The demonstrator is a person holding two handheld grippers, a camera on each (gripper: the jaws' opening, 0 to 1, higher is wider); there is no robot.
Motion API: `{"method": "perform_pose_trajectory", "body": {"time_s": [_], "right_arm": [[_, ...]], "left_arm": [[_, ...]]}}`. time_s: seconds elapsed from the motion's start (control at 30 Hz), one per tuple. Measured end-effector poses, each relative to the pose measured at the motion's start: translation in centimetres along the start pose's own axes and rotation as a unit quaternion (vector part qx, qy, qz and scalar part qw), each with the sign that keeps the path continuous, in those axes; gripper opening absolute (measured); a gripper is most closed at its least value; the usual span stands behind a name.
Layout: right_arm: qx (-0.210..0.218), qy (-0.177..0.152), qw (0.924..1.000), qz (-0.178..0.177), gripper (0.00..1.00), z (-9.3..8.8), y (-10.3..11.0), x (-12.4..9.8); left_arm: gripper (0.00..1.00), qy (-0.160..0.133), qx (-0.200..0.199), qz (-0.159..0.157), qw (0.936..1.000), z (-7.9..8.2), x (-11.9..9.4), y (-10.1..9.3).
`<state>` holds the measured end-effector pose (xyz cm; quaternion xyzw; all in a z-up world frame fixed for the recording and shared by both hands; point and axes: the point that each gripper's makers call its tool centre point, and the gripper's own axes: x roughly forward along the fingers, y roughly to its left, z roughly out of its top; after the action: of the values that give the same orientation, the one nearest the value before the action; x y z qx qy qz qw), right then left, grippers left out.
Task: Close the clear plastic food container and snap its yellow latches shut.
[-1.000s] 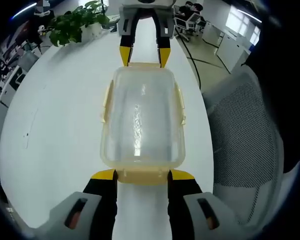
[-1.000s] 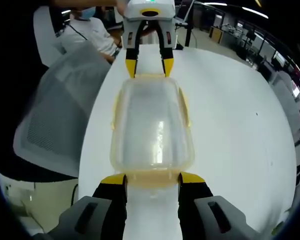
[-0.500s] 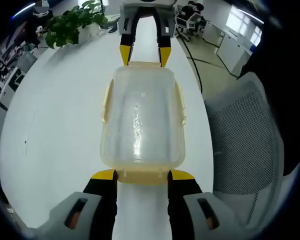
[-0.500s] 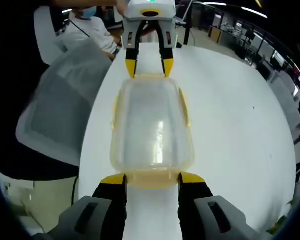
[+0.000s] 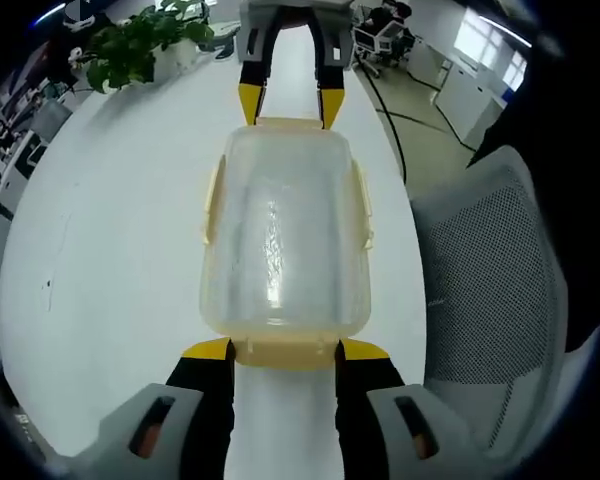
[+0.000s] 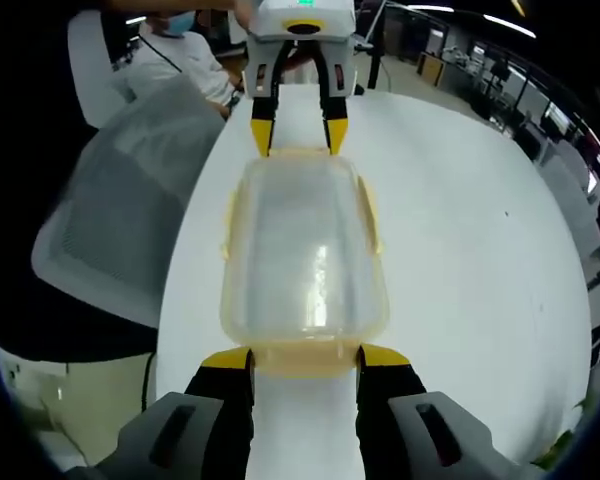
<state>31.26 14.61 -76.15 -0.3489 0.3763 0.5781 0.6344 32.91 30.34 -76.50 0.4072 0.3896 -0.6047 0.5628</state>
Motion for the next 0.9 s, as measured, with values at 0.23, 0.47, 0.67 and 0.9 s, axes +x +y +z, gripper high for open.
{"method": "perform_pose_trajectory", "body": {"time_s": [0.23, 0.47, 0.67, 0.9], "right_arm": [[-0.003, 0.004, 1.0, 0.0, 0.39, -0.4, -0.1, 0.3], [-0.004, 0.005, 1.0, 0.001, 0.39, -0.7, -0.1, 0.6], [-0.007, 0.004, 1.0, -0.002, 0.39, -0.7, -0.1, 0.9], [0.0, 0.006, 1.0, 0.0, 0.39, -1.1, 0.0, 1.2]], "left_arm": [[0.38, 0.001, -0.003, -0.001, 1.0, 0.1, 0.4, 0.0], [0.38, 0.006, -0.006, -0.002, 1.0, 0.0, 0.8, -0.1], [0.38, 0.012, -0.006, -0.005, 0.9999, -0.3, 1.1, -0.1], [0.38, 0.011, -0.002, -0.006, 0.9999, -0.1, 1.2, 0.0]]}}
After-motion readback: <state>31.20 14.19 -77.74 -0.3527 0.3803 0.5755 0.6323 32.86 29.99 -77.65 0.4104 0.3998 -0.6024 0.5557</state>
